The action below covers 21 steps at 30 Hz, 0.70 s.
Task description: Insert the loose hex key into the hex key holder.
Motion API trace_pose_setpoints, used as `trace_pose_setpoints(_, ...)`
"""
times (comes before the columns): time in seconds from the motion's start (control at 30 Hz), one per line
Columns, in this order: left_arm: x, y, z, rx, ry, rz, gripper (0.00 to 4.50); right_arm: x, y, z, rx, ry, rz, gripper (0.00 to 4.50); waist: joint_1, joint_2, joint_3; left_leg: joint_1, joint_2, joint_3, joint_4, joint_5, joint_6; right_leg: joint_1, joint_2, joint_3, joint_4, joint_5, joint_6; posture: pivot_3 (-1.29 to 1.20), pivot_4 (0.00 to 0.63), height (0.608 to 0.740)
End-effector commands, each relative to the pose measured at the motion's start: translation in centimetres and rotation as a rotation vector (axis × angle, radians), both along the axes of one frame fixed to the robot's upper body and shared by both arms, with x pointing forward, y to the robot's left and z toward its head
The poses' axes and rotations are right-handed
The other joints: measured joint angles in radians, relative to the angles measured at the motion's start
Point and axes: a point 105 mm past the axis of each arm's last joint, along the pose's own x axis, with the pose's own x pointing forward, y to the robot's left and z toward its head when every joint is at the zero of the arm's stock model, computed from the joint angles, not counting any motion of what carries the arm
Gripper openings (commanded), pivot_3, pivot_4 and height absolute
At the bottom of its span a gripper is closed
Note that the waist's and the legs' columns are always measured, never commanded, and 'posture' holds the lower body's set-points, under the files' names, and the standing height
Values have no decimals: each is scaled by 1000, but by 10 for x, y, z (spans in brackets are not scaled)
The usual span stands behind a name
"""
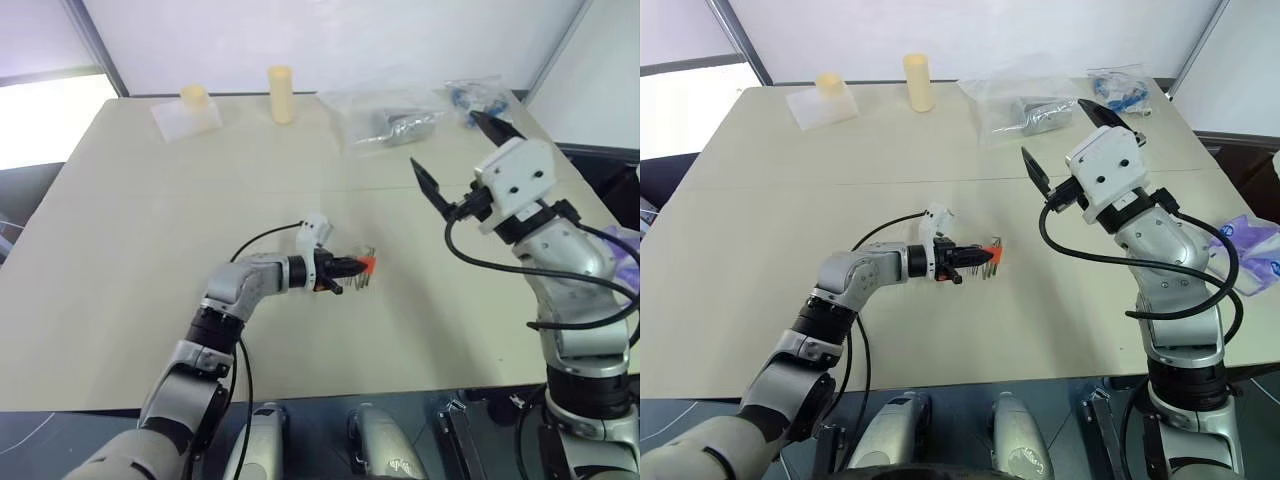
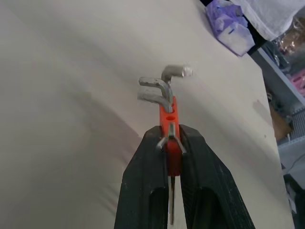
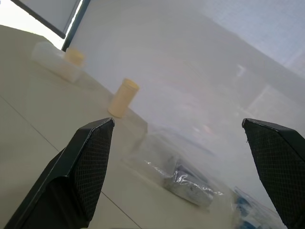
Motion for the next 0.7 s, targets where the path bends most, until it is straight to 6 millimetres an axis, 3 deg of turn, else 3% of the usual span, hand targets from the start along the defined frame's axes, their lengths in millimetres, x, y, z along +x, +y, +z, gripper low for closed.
trace_pose_setpoints(0.03,12,15,2,19,-3,82,1227,-7,7,10,-14,-60,21,4500,-2,0,0,0,0,0,0,0,0,0,0,0,0,0,0,0,150,740)
trace_pose_setpoints(0.23,20,33,6,-5,7,167,4222,-5,11,9,-15,-57,44,4500,-1,0,0,0,0,0,0,0,0,0,0,0,0,0,0,0,150,740)
trace_pose_setpoints(0.27,22,37,7,-7,9,188,4459,-4,11,8,-15,-56,48,4500,-2,0,0,0,0,0,0,0,0,0,0,0,0,0,0,0,150,740)
trace_pose_setpoints(0.43,25,59,7,16,-18,237,4459,-1,15,8,-19,-57,69,4500,-5,0,0,1,0,0,0,0,0,1,0,0,0,0,0,0,150,740)
trace_pose_setpoints(0.53,22,82,14,105,-182,216,4459,1,18,4,-38,-19,103,4500,-8,0,0,1,1,0,-1,0,0,0,0,0,0,0,0,0,150,740)
trace_pose_setpoints(0.6,21,91,28,140,-348,197,4459,2,20,-3,-61,47,144,4500,-7,0,0,1,1,1,-2,0,0,-1,0,1,0,0,0,0,150,740)
trace_pose_setpoints(0.7,21,101,66,75,-478,223,4459,-4,22,-21,-142,179,234,4500,9,0,0,0,1,0,-1,0,0,-1,-1,0,0,0,0,0,150,740)
